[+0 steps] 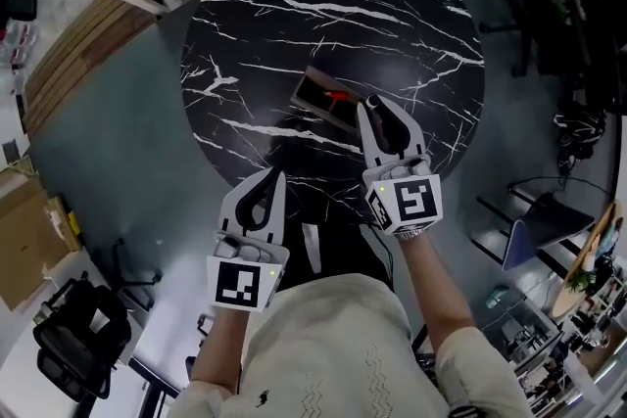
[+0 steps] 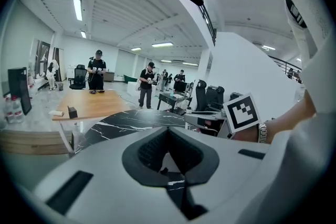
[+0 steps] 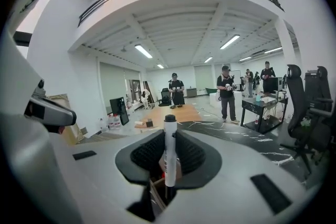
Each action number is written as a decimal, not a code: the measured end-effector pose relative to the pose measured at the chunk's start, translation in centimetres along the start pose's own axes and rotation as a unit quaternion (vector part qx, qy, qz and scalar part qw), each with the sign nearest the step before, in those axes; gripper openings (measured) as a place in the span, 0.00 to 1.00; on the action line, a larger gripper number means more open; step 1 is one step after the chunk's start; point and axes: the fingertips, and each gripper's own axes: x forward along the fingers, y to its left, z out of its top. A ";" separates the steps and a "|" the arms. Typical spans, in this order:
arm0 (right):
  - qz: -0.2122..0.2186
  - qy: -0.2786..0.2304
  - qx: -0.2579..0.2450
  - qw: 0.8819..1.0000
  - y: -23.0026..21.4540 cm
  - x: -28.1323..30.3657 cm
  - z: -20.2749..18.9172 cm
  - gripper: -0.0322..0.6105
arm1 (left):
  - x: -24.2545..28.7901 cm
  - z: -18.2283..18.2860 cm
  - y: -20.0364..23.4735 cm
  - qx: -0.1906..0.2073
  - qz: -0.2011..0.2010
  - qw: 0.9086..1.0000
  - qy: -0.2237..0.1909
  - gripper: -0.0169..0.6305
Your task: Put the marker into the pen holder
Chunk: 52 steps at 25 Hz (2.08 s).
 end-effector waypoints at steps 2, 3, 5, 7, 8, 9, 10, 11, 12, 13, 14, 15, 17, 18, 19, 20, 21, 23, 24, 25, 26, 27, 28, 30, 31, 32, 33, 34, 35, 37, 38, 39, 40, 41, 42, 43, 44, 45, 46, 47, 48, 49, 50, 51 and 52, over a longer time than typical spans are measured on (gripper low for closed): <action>0.004 0.015 -0.002 1.000 0.0 0.2 -0.6 0.16 | 0.0 -0.1 0.1 0.001 0.005 1.000 0.001 0.04; 0.006 0.020 -0.002 1.000 0.0 0.3 -0.8 0.16 | -0.1 -0.1 0.1 0.002 0.006 1.000 0.001 0.04; 0.008 0.028 0.000 1.000 -0.1 0.2 -1.0 0.16 | -0.2 0.1 0.2 0.002 0.010 1.000 -0.001 0.04; 0.005 0.026 0.004 1.000 -0.3 0.0 -0.7 0.16 | -0.3 0.4 0.3 0.001 0.015 1.000 -0.005 0.04; -0.001 0.020 0.007 1.000 -0.6 -0.2 -0.3 0.16 | -0.3 0.5 0.3 0.002 0.016 1.000 -0.008 0.04; -0.008 0.012 0.011 1.000 -0.8 -0.5 0.2 0.16 | -0.3 0.7 0.3 0.004 0.017 1.000 -0.011 0.04; -0.017 0.002 0.015 1.000 -1.1 -0.8 0.8 0.16 | -0.3 0.8 0.1 0.007 0.016 1.000 -0.013 0.04; -0.023 -0.006 0.020 1.000 -1.2 -1.2 1.4 0.16 | -0.4 0.8 -0.1 0.012 0.014 1.000 -0.015 0.04; -0.025 -0.015 0.024 0.999 -1.1 -1.8 2.1 0.16 | -0.4 0.8 -0.3 0.016 0.011 1.000 -0.016 0.04; -0.022 -0.022 0.026 0.999 -0.9 -2.3 2.8 0.16 | -0.4 0.9 -0.6 0.018 0.008 1.000 -0.016 0.04; -0.014 -0.028 0.026 0.999 -0.4 -3.0 3.4 0.13 | -0.5 1.0 -0.9 0.020 0.003 1.000 -0.017 0.04; -0.004 -0.031 0.026 0.999 0.2 -3.6 4.1 0.09 | -0.5 1.1 -1.1 0.022 -0.001 1.000 -0.019 0.04; 0.012 -0.033 0.032 0.999 1.3 -5.1 5.2 0.08 | -0.5 1.6 -1.6 0.028 -0.010 0.999 -0.025 0.04; 0.016 -0.034 0.036 0.999 1.8 -6.0 5.7 0.08 | -0.5 1.9 -1.9 0.032 -0.015 0.999 -0.028 0.04; 0.019 -0.036 0.037 0.998 2.3 -7.0 6.1 0.08 | -0.6 2.2 -2.2 0.035 -0.020 0.999 -0.032 0.04; 0.021 -0.037 0.034 0.998 2.9 -8.0 6.5 0.08 | -0.6 2.5 -2.4 0.037 -0.026 0.998 -0.037 0.04; 0.021 -0.039 0.029 0.999 3.3 -8.9 6.8 0.08 | -0.7 2.9 -2.7 0.040 -0.032 0.998 -0.041 0.04; 0.019 -0.041 0.021 0.999 4.0 -10.6 7.2 0.08 | -1.0 3.6 -3.4 0.049 -0.044 0.997 -0.049 0.04; 0.017 -0.042 0.022 0.999 4.3 -11.3 7.2 0.08 | -1.1 3.9 -3.7 0.054 -0.050 0.996 -0.052 0.04; 0.015 -0.042 0.023 0.999 4.5 -11.9 7.3 0.08 | -1.3 4.3 -4.1 0.060 -0.056 0.995 -0.056 0.04; 0.012 -0.042 0.024 0.999 4.8 -12.4 7.3 0.08 | -1.5 4.6 -4.5 0.064 -0.062 0.994 -0.061 0.04; 0.008 -0.043 0.025 0.999 5.0 -13.0 7.4 0.08 | -1.9 5.1 -4.9 0.067 -0.067 0.993 -0.066 0.04; 0.005 -0.045 0.027 0.999 5.3 -13.6 7.5 0.08 | -2.3 5.4 -5.3 0.069 -0.073 0.992 -0.070 0.04; -0.001 -0.051 0.031 0.998 5.7 -14.7 7.9 0.08 | -3.2 5.9 -6.0 0.076 -0.082 0.991 -0.074 0.04; -0.003 -0.054 0.031 0.998 5.9 -15.2 8.1 0.08 | -3.7 6.0 -6.3 0.080 -0.085 0.990 -0.075 0.04; -0.005 -0.056 0.030 0.998 6.2 -15.6 8.3 0.08 | -4.0 6.0 -6.5 0.083 -0.088 0.990 -0.076 0.04; -0.007 -0.058 0.027 0.998 6.4 -16.0 8.4 0.08 | -4.3 5.9 -6.7 0.083 -0.088 0.990 -0.077 0.04; -0.007 -0.058 0.023 0.998 6.7 -16.3 8.4 0.08 | -4.7 5.8 -6.8 0.080 -0.087 0.990 -0.078 0.04; -0.008 -0.057 0.019 0.998 7.0 -16.5 8.5 0.08 | -5.0 5.7 -6.8 0.076 -0.086 0.990 -0.080 0.04; -0.007 -0.056 0.012 0.998 7.6 -16.9 8.5 0.08 | -5.5 5.5 -7.0 0.068 -0.084 0.991 -0.082 0.04; -0.007 -0.055 0.010 0.998 7.9 -17.1 8.5 0.08 | -5.8 5.4 -7.0 0.066 -0.085 0.991 -0.084 0.04; -0.007 -0.055 0.008 0.998 8.2 -17.3 8.4 0.08 | -6.0 5.3 -7.1 0.066 -0.087 0.990 -0.085 0.04; -0.007 -0.055 0.008 0.998 8.5 -17.4 8.4 0.08 | -6.2 5.2 -7.2 0.068 -0.090 0.990 -0.087 0.04; -0.007 -0.055 0.007 0.998 8.8 -17.6 8.3 0.08 | -6.4 5.2 -7.3 0.070 -0.092 0.989 -0.089 0.04; -0.006 -0.054 0.006 0.999 9.0 -17.8 8.3 0.08 | -6.6 5.3 -7.4 0.072 -0.093 0.989 -0.091 0.04; -0.004 -0.053 0.006 0.999 9.2 -17.9 8.3 0.08 | -6.8 5.4 -7.4 0.073 -0.093 0.989 -0.094 0.04; -0.003 -0.052 0.006 0.999 9.3 -18.0 8.3 0.08 | -7.0 5.5 -7.4 0.072 -0.091 0.989 -0.097 0.04; -0.002 -0.052 0.006 0.999 9.5 -18.1 8.3 0.08 | -7.2 5.6 -7.3 0.071 -0.089 0.989 -0.099 0.04; -0.001 -0.052 0.006 0.999 9.6 -18.1 8.3 0.08 | -7.3 5.7 -7.2 0.070 -0.087 0.989 -0.100 0.04; 0.000 -0.052 0.005 0.999 9.7 -18.2 8.4 0.08 | -7.5 5.7 -7.1 0.071 -0.086 0.989 -0.101 0.04; 0.001 -0.052 0.004 0.999 9.8 -18.1 8.4 0.08 | -7.6 5.7 -7.0 0.072 -0.085 0.989 -0.102 0.04; 0.002 -0.052 0.004 0.999 9.9 -18.1 8.3 0.08 | -7.7 5.7 -6.9 0.072 -0.085 0.988 -0.103 0.04; 0.004 -0.050 0.004 0.999 10.0 -17.9 8.2 0.08 | -7.7 5.7 -6.8 0.071 -0.085 0.988 -0.104 0.04; 0.006 -0.049 0.004 0.999 10.0 -17.8 8.1 0.08 | -7.8 5.7 -6.8 0.069 -0.085 0.988 -0.106 0.04; 0.008 -0.047 0.005 0.999 10.1 -17.7 8.0 0.08 | -8.0 5.7 -6.7 0.067 -0.085 0.988 -0.107 0.04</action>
